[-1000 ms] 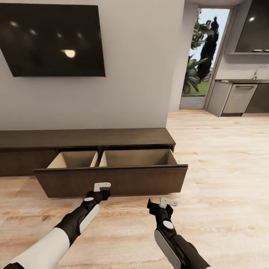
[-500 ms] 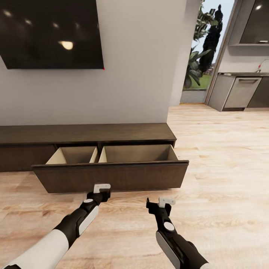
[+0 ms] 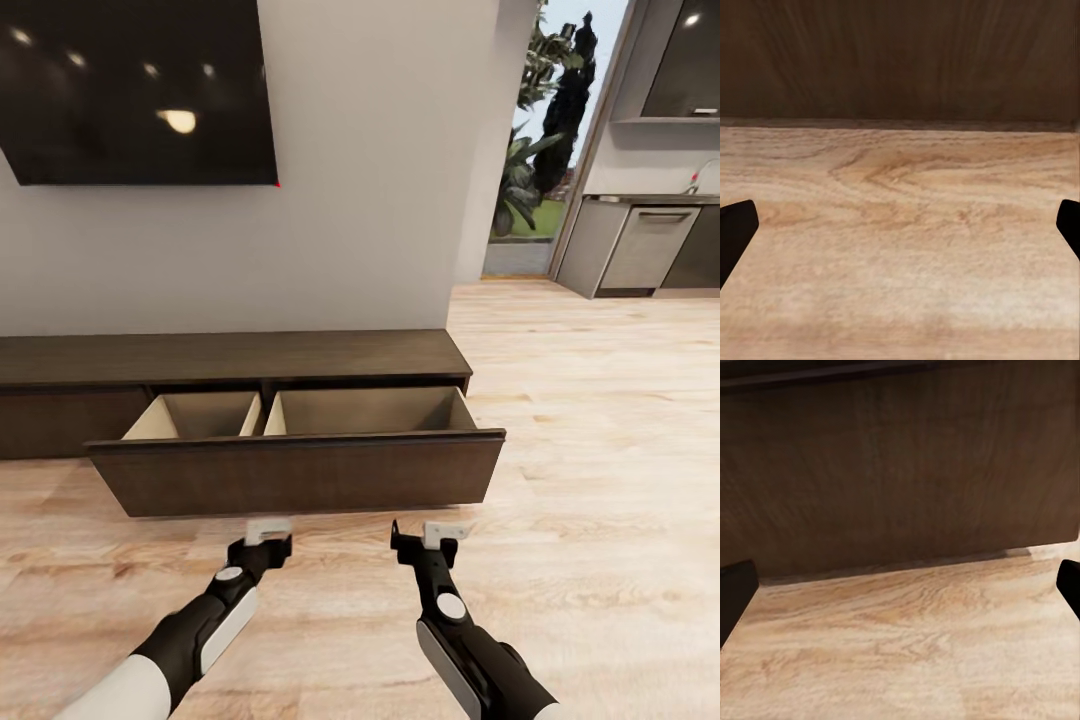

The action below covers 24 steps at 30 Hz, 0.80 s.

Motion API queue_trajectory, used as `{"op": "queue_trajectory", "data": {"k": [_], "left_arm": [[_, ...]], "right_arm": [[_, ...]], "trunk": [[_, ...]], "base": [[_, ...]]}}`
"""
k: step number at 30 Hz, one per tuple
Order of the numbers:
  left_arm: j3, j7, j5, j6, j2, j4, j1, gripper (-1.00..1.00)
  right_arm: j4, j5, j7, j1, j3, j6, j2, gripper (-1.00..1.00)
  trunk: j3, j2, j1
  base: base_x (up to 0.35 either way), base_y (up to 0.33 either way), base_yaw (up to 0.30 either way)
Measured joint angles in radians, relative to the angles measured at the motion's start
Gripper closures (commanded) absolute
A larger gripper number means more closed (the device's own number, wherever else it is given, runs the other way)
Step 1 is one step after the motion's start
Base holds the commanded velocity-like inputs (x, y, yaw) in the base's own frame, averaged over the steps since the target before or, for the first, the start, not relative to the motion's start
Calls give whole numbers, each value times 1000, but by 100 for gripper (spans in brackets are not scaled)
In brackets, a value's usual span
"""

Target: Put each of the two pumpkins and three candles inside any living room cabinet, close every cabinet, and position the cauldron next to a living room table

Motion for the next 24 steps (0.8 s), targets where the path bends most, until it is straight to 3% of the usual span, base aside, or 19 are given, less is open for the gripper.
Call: {"op": "queue_trajectory", "data": {"k": [8,24], "left_arm": [[-6,-76,0,-33,15,-3,9,-100],[-4,-83,-1,-34,16,6,10,-100]], "right_arm": [[4,-1,0,0,-2,-13,0,-100],[15,-10,0,0,-4,-16,0,-100]], "trunk": [[0,0,0],[0,0,0]], "base": [[0,0,0],[117,17,0]]}}
